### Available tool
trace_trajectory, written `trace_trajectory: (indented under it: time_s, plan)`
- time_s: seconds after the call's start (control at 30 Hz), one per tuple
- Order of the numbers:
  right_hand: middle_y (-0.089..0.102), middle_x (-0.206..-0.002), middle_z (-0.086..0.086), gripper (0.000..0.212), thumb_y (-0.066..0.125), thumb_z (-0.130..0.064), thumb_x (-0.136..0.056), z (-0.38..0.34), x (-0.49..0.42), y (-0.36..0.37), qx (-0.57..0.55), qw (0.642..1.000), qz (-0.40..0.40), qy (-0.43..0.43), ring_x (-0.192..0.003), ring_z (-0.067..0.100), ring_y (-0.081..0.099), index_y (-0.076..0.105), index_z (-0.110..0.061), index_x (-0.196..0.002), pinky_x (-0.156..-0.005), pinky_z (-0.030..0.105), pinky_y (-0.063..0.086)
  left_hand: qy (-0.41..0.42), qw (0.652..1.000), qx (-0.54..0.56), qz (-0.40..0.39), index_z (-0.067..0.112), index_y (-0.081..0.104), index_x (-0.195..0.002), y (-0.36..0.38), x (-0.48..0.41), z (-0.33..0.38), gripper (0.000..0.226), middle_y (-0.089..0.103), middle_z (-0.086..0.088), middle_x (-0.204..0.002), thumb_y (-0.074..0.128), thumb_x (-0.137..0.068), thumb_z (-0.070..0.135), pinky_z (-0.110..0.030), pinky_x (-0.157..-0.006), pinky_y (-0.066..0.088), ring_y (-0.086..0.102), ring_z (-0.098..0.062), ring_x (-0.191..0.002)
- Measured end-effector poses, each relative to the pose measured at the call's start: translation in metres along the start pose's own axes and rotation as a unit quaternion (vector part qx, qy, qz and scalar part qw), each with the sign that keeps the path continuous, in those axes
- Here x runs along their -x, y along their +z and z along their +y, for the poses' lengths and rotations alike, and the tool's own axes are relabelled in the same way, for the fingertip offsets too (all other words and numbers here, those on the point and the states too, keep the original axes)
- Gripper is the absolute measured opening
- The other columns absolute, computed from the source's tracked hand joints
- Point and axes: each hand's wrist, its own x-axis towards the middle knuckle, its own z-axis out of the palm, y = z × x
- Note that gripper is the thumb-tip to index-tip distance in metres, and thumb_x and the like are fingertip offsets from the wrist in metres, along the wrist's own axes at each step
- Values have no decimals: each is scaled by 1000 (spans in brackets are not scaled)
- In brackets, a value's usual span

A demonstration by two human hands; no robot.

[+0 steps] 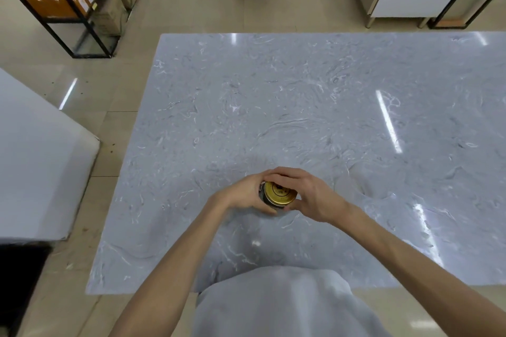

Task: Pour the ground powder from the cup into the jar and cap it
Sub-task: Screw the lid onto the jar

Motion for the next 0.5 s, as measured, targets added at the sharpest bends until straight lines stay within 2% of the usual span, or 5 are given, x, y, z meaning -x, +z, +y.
trace_trajectory:
  time_s: [0.1, 0.2, 0.3, 0.4, 0.5]
  plan:
    - [56, -137, 1, 67, 83, -8, -75, 3, -7, -7, 14, 999, -33, -33, -121, 18, 51, 56, -15, -136, -103, 26, 40, 2, 999, -28, -28, 61, 50, -114, -6, -5, 4, 76, 68, 25, -112, 97, -60, 35, -16, -92, 49, 63, 7, -107]
    - [56, -127, 2, 71, 86, -26, -73, 4, 0, 2, -2, 1000, 10, 17, -114, 19, 53, 54, -18, -136, -99, 33, 45, 4, 1000, -1, -3, 69, 48, -115, 0, -1, 2, 79, 66, 35, -113, 95, -56, 47, -9, -88, 47, 61, 11, -108]
    - [48, -117, 2, 79, 89, -38, -66, -1, 10, 21, -48, 988, 99, 105, -106, 17, 50, 51, -18, -132, -95, 36, 48, 15, 998, 42, 46, 62, 48, -126, 17, 4, -2, 83, 64, 32, -121, 95, -58, 54, -11, -84, 51, 61, 8, -112]
    - [46, -118, 1, 87, 88, -50, -60, -7, 12, 39, -73, 973, 169, 140, -109, 17, 49, 51, -10, -128, -96, 29, 46, 18, 996, 55, 70, 60, 47, -129, 22, 7, -1, 86, 63, 34, -120, 96, -60, 46, -9, -78, 52, 61, 10, -110]
    - [43, -120, -3, 91, 73, -73, -63, -10, 19, 48, -120, 953, 198, 196, -109, 7, 48, 45, -14, -127, -94, 13, 41, 16, 996, 50, 79, 56, 49, -131, 23, 7, -3, 83, 65, 29, -121, 93, -63, 40, -26, -82, 61, 64, 3, -110]
